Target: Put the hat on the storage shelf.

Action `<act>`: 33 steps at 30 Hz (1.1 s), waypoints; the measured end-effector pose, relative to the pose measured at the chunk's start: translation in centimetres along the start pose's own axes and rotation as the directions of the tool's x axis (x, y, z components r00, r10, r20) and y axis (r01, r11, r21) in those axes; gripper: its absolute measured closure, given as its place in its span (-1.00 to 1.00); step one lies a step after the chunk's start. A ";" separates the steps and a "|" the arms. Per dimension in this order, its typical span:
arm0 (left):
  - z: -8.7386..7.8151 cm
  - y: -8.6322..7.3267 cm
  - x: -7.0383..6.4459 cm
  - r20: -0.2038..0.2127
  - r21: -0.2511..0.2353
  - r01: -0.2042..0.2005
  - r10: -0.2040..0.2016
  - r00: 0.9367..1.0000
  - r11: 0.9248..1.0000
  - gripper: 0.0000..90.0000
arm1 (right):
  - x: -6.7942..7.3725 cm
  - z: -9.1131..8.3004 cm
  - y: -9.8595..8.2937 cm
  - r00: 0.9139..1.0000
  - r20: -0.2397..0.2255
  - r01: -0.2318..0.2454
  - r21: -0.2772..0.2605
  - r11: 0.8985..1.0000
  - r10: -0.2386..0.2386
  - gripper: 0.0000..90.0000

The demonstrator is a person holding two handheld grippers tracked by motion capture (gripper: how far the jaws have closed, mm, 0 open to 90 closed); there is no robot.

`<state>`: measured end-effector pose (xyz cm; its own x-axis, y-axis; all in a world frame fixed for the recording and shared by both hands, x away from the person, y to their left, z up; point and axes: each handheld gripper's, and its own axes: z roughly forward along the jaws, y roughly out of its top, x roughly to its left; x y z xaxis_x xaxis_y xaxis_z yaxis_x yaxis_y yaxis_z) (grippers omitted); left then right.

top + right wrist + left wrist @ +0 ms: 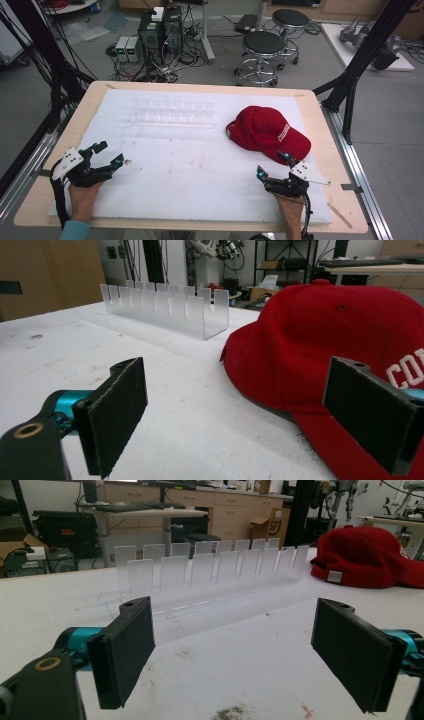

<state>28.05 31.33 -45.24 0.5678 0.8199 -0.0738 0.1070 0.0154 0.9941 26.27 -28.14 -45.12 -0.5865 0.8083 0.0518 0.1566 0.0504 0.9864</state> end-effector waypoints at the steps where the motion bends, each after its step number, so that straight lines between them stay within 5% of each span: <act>1: 0.0 0.0 0.0 0.000 0.000 0.000 0.000 1.000 1.000 -0.61 | 0.0 0.0 0.0 1.000 0.001 -0.001 0.002 1.000 0.001 -0.78; 27: 0.0 0.0 0.0 0.001 -0.001 -0.001 0.001 1.000 1.000 -0.61 | 0.1 0.0 0.1 1.000 -0.015 0.021 0.000 1.000 -0.021 -0.79; 33: 0.0 0.0 0.0 0.001 0.000 -0.001 0.001 1.000 1.000 -0.61 | -0.3 -0.1 0.8 0.998 -0.056 0.007 0.013 1.000 -0.007 -0.79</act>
<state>28.06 31.33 -45.23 0.5685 0.8194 -0.0732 0.1069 0.0147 0.9942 26.48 -28.47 -44.34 -0.6309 0.7740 0.0540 0.1628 0.0640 0.9846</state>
